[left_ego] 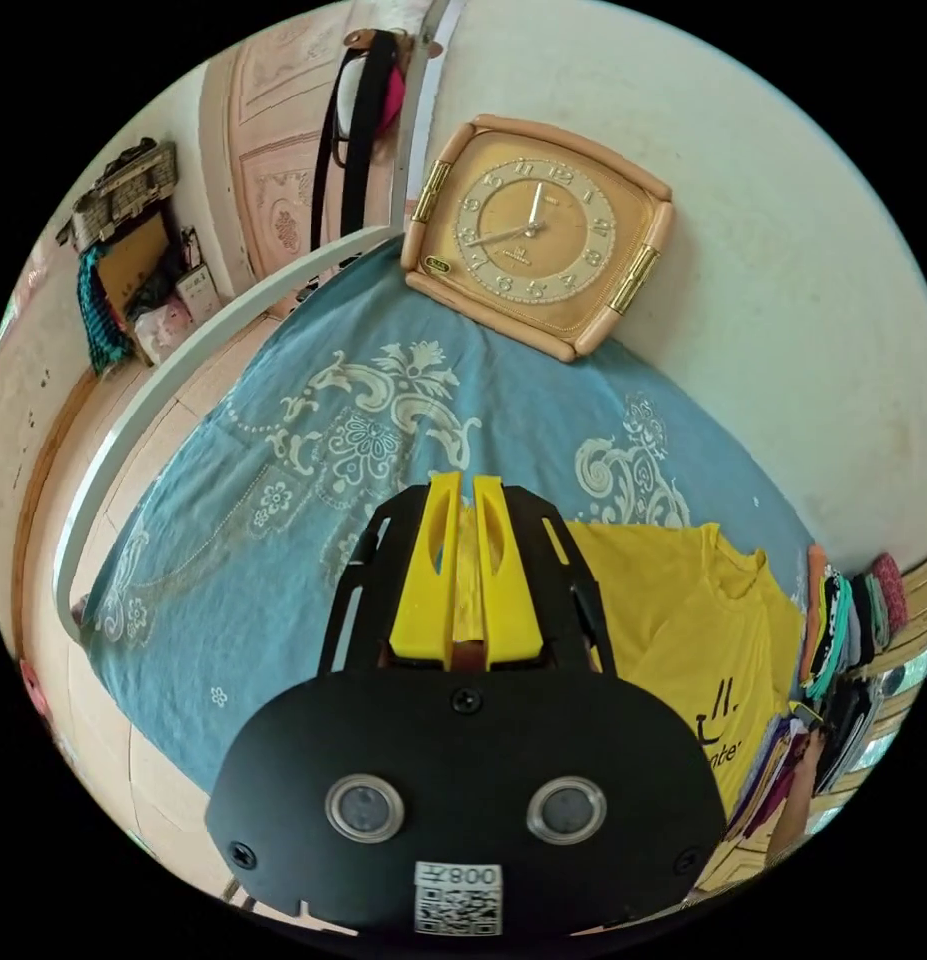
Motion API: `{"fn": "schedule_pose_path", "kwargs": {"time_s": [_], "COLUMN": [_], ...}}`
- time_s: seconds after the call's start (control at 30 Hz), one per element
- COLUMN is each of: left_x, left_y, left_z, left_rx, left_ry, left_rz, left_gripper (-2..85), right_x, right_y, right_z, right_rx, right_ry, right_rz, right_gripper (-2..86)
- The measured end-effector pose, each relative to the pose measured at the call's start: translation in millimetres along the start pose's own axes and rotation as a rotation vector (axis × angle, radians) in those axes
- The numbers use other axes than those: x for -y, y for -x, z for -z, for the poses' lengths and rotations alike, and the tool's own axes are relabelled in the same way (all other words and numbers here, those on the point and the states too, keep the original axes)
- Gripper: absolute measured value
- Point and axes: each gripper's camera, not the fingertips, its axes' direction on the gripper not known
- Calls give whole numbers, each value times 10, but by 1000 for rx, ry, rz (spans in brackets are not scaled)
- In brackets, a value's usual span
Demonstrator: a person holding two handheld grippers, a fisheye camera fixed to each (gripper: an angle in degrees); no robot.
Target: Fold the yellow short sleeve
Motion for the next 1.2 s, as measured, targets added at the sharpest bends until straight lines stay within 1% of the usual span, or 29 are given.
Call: {"fn": "schedule_pose_path", "kwargs": {"time_s": [0.07, 0.17, 0.23, 0.3, 0.33, 0.37, 0.4, 0.47, 0.53, 0.57, 0.6, 0.63, 0.67, 0.73, 0.8, 0.87, 0.93, 1.0, 1.07, 1.13, 1.2], "left_x": [-213, -713, -1018, -1316, -1376, -1471, -1548, -1684, -1820, -1900, -1974, -1999, -2028, -2141, -2413, -2694, -3005, -3436, -3747, -4033, -4316], "left_y": [31, 63, 151, 368, 422, 545, 606, 606, 594, 608, 649, 692, 780, 845, 923, 1015, 1154, 1342, 1454, 1540, 1605], "left_z": [-24, -119, -210, -365, -334, -269, -194, -96, -152, -288, -343, -321, -283, -151, -40, -1, 43, 94, 96, 63, -34], "left_rx": [-73, -144, -151, -104, -134, -156, -172, -187, -175, -143, -130, -126, -127, -223, -327, -377, -417, -478, -484, -515, -519], "left_ry": [11, 93, 138, 238, 202, 173, 142, 90, 126, 214, 224, 211, 220, 176, 191, 236, 270, 310, 363, 407, 477], "left_rz": [-41, -114, -112, -75, -82, -22, -14, -66, -106, -125, -148, -126, -62, -67, -76, -77, -34, 34, 73, 111, 117], "left_gripper": [17, 16, 13, 8, 7, 6, 5, 5, 5, 5, 6, 6, 8, 12, 25, 40, 45, 24, 19, 23, 39], "right_x": [-64, -124, -148, -171, -202, -221, -233, -330, -380, -385, -383, -416, -446, -547, -725, -1112, -1481, -1883, -2385, -2699, -2932], "right_y": [-41, -80, -101, -123, -160, -220, -242, -259, -286, -339, -371, -422, -489, -490, -432, -367, -367, -376, -442, -493, -522], "right_z": [-18, -124, -242, -422, -486, -475, -461, -365, -421, -554, -636, -669, -644, -537, -428, -358, -383, -450, -548, -633, -703], "right_rx": [1, -7, -21, -122, -140, -95, -81, -93, -110, -109, -103, -101, -78, -56, -63, 11, 82, 138, 199, 275, 304], "right_ry": [-24, -33, -10, 45, 48, 54, 54, -22, -27, 25, 64, 48, 47, 18, 5, 16, 55, 104, 155, 191, 223], "right_rz": [1, 6, 11, 27, 23, -8, -17, -8, -1, -11, -12, -9, -50, -33, 18, 73, 64, 58, 2, -39, -65], "right_gripper": [1, 1, 0, 0, 0, 1, 1, 1, 1, 2, 2, 2, 3, 5, 9, 21, 33, 44, 62, 74, 80]}}
